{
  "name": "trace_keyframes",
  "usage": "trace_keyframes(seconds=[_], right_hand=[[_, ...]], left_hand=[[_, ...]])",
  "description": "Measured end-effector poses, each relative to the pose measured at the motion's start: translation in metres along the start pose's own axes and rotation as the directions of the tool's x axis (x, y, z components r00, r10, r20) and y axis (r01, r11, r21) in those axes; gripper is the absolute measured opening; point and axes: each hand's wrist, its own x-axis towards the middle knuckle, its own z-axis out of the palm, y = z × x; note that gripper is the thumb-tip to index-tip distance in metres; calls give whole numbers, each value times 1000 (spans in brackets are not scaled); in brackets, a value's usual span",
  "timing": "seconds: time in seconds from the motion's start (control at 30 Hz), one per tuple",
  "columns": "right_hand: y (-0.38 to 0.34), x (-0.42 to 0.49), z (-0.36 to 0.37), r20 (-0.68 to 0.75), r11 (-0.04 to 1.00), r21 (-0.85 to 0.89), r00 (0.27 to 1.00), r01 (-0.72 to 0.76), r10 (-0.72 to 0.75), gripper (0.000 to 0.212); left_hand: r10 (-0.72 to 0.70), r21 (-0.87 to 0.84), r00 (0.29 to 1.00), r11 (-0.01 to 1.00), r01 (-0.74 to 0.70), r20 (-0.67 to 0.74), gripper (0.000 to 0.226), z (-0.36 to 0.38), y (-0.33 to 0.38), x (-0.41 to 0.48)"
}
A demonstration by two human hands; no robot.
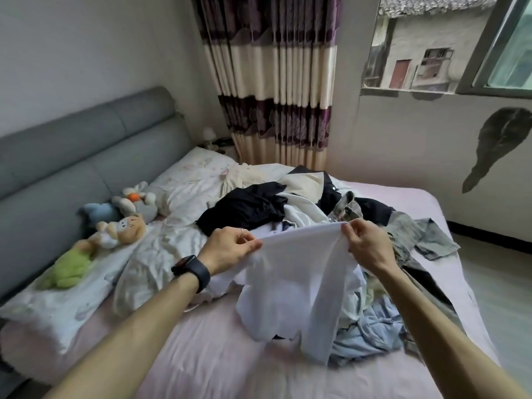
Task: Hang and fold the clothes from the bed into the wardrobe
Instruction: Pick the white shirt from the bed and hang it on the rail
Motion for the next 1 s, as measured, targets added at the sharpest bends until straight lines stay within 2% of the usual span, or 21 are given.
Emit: trace_keyframes(seconds=[0.07, 0.13, 0.27, 0.33, 0.4, 0.47, 0.53, 0.57, 0.67, 0.77, 0.9, 1.0], right_hand=[[-19, 3, 10, -63, 996, 85, 998, 34, -28, 20], [-37, -5, 23, -36, 974, 205, 995, 95, -89, 29], [-53, -52, 51, 159, 925, 308, 947, 222, -280, 57], [-54, -77, 64, 264, 920, 287, 901, 267, -344, 74], [-53, -92, 78, 340, 933, 223, 874, 284, -347, 88], [-54, -95, 88, 343, 932, 95, 868, 349, -360, 80], [-55, -88, 87, 288, 927, 7, 887, 375, -361, 47], [-55, -82, 83, 265, 939, -1, 906, 343, -330, 35], [-45, -55, 53, 225, 972, 52, 946, 228, -234, 26], [-45, -28, 14, 198, 969, 69, 949, 237, -246, 25], [-73, -7, -6, 167, 934, 164, 924, 318, -344, 25], [-108, -3, -2, 144, 878, 255, 882, 404, -448, 20]], left_hand=[[14, 69, 999, 998, -10, -49, 20, -11, 15, 4], [5, 96, 994, 995, 6, -113, 20, -21, 30, 12], [-113, -43, 973, 993, 106, -203, 19, -39, 58, 27], [-150, -96, 961, 987, 131, -232, 22, -45, 67, 33], [-205, -230, 950, 961, 151, -233, 21, -46, 72, 36], [-270, -385, 940, 907, 174, -211, 24, -44, 74, 37], [-305, -464, 931, 867, 183, -202, 22, -45, 70, 36], [-327, -494, 921, 849, 188, -211, 20, -48, 66, 35], [-439, -596, 849, 779, 195, -295, 16, -63, 40, 28], [-526, -623, 787, 744, 241, -323, 14, -73, 5, 17], [-564, -528, 792, 758, 384, -234, 16, -64, -23, -1], [-453, -213, 829, 891, 402, -330, 15, -56, -24, -8]])
